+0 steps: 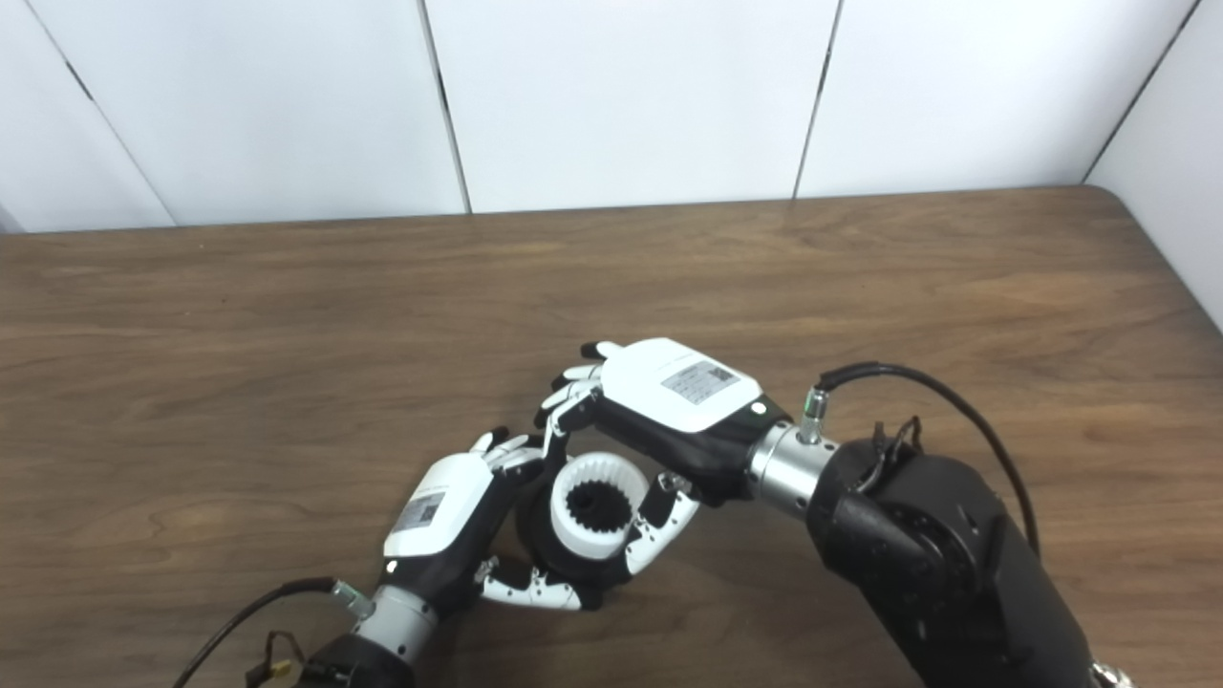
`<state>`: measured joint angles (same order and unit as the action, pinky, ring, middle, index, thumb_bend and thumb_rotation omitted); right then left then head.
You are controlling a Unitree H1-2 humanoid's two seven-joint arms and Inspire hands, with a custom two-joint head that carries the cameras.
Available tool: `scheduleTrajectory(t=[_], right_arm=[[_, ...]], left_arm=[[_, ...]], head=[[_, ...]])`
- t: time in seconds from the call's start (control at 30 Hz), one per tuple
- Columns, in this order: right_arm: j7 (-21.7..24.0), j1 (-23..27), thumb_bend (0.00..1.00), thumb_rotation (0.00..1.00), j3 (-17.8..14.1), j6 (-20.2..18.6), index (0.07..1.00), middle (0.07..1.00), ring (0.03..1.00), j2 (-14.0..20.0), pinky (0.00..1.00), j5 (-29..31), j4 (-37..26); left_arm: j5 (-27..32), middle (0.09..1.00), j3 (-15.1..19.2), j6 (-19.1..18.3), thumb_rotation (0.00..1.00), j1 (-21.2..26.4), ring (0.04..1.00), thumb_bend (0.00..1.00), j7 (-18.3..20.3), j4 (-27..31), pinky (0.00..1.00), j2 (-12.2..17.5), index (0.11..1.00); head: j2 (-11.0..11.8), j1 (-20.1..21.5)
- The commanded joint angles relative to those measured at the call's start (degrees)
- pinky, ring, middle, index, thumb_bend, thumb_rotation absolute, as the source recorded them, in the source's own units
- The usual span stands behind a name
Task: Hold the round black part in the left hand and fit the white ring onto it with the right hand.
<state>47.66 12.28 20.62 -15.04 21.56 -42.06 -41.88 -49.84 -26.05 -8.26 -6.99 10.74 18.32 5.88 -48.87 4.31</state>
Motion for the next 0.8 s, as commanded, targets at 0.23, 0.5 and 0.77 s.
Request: scheduleTrajectory(t=[0.23, 0.5, 0.77], right_arm=[[-3.62, -0.02, 0.52, 0.13, -0.53, 3.81, 0.483, 0.807, 0.908, -1.01, 1.00, -1.32, 2.45], [-4.89, -0.43, 0.52, 0.13, -0.38, 4.66, 0.483, 0.812, 0.914, -1.43, 1.00, -1.99, 4.40], [-6.64, -0.93, 0.52, 0.13, -0.24, 6.03, 0.483, 0.809, 0.913, -1.74, 1.00, -1.71, 6.21]], left_arm=[[-0.13, 0.793, -0.59, -0.39, 0.06, 0.52, 0.895, 0.52, 1.70, 1.47, 1.00, -0.41, 0.482], [-0.25, 0.788, -0.69, -0.18, 0.06, 0.47, 0.886, 0.52, 1.47, 1.89, 1.00, -0.54, 0.482], [-0.35, 0.788, -0.79, -0.39, 0.06, 0.53, 0.890, 0.52, 1.56, 2.21, 1.00, -0.88, 0.482]], head=[[-0.23, 0.10], [-0.47, -0.06], [-0.64, -0.24]])
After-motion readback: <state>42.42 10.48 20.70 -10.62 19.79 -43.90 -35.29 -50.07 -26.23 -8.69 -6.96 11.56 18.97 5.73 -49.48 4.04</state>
